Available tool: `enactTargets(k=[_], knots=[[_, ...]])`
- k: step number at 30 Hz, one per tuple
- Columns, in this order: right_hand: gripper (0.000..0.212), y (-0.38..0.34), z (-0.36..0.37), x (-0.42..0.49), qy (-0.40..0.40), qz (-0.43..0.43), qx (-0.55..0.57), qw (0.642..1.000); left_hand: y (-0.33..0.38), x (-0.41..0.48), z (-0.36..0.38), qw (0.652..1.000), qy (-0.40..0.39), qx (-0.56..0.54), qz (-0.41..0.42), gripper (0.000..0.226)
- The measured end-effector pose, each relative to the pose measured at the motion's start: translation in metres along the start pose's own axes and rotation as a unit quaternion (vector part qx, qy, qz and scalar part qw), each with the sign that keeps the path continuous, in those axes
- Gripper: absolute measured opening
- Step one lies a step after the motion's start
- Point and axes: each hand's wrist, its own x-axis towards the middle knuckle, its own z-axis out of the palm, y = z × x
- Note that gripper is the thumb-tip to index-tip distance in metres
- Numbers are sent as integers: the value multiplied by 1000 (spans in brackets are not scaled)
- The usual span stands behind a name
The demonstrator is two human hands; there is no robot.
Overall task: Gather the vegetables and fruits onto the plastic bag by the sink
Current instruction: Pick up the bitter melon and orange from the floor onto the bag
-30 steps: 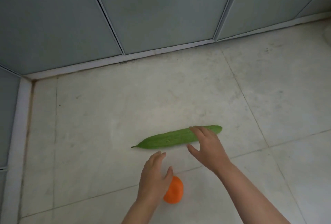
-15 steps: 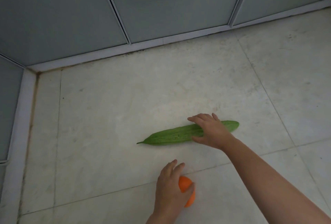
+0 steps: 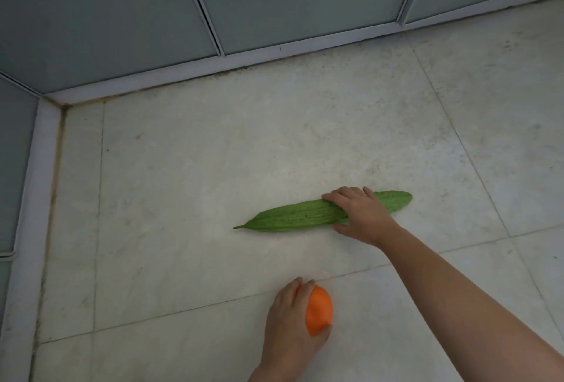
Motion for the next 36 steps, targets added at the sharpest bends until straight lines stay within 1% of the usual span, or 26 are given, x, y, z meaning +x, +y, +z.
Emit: enactTargets(k=[4, 7, 15, 22, 25, 29, 33, 36], knots=[[59, 1, 2, -1, 11, -4, -3, 1000, -3, -2, 7, 999, 28, -36, 2, 77], [59, 3, 4, -2, 18, -8, -13, 1000, 1, -3, 5, 996, -8, -86, -19, 87], [58, 2, 5, -4, 20, 0, 3, 1000, 5, -2, 5, 992, 12, -123, -27, 82], [56, 1, -3, -2, 9, 17, 21, 1000, 10, 2, 2, 985, 44, -160, -39, 79], [56, -1, -10, -3, 26, 25, 31, 999, 14, 8, -6, 979, 71, -187, -50, 77], [55, -15, -28, -8, 57, 53, 93, 993, 24, 7, -28, 966, 112, -229, -49, 69], [51, -43, -72, -15, 103, 123, 170, 972, 43, 2, -71, 945, 182, -267, -47, 63], [49, -69, -112, -30, 135, 155, 195, 959, 54, -11, -110, 936, 219, -275, -34, 65]])
